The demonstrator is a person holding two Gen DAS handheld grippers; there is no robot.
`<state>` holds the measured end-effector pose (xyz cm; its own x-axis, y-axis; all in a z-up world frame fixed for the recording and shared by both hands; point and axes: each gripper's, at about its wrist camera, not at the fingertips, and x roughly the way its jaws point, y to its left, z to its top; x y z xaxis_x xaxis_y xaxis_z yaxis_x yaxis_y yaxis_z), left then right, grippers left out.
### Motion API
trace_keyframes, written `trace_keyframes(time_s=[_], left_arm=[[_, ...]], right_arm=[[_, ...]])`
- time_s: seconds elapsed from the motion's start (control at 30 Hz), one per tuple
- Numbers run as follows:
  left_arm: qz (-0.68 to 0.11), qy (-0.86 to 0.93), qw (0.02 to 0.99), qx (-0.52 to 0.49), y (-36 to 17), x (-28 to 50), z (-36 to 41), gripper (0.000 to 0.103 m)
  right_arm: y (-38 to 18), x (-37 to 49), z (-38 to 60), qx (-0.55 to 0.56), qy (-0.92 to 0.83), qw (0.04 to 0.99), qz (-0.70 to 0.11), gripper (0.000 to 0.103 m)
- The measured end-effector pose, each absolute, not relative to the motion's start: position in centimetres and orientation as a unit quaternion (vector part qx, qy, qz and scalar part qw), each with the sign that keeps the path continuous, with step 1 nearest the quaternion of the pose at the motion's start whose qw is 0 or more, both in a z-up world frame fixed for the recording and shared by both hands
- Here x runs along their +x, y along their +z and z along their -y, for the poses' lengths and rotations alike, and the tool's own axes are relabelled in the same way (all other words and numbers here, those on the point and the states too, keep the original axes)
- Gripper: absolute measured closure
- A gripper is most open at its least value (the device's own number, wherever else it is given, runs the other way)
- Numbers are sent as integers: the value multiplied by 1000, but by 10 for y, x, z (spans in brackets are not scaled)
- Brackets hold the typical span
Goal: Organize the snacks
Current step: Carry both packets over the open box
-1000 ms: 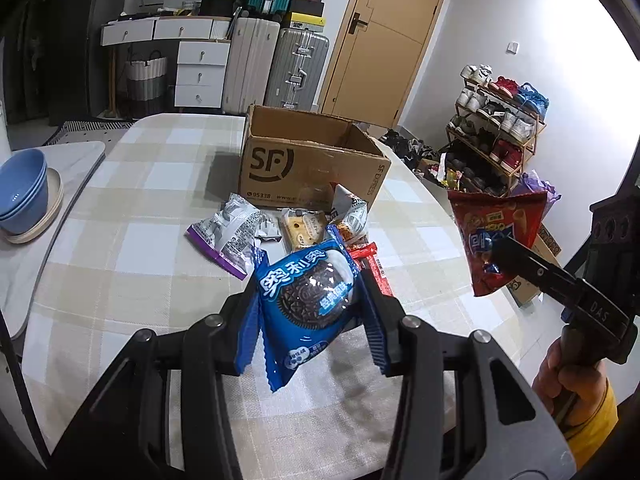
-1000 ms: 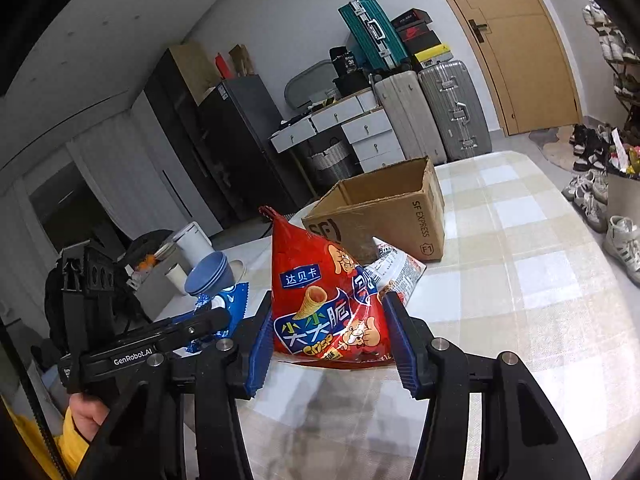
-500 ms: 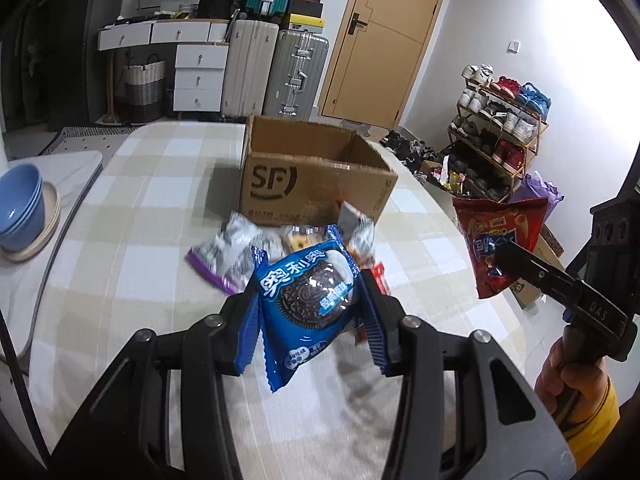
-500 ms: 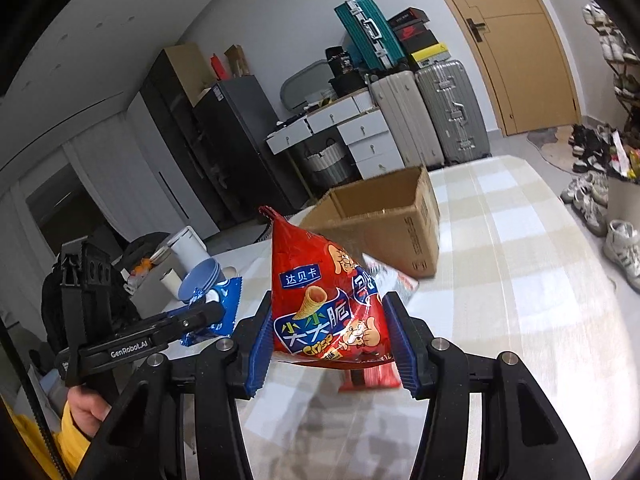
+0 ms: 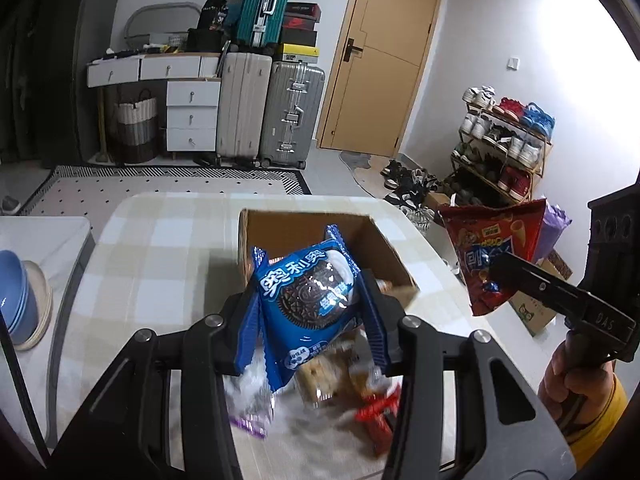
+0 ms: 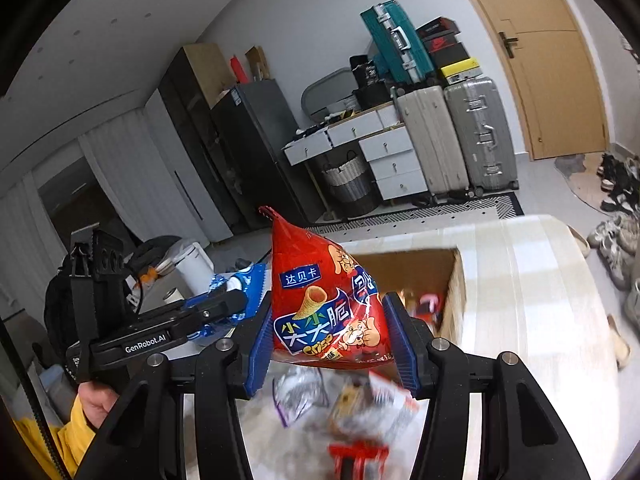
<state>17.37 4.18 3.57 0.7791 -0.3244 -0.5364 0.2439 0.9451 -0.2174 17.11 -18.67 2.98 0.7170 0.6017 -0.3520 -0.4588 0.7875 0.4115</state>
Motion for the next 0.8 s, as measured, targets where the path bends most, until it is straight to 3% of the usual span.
trace_keyframes(time_s=[0.43,0.8], left_arm=[[-330,-143,931,-56,50,308,-26,61],[-382,-162,909,-34,3,383,11,61]], right_arm=[[35,284,159,125,279,907,-288,50],[-2,314,156,125,267,898,-328,50]])
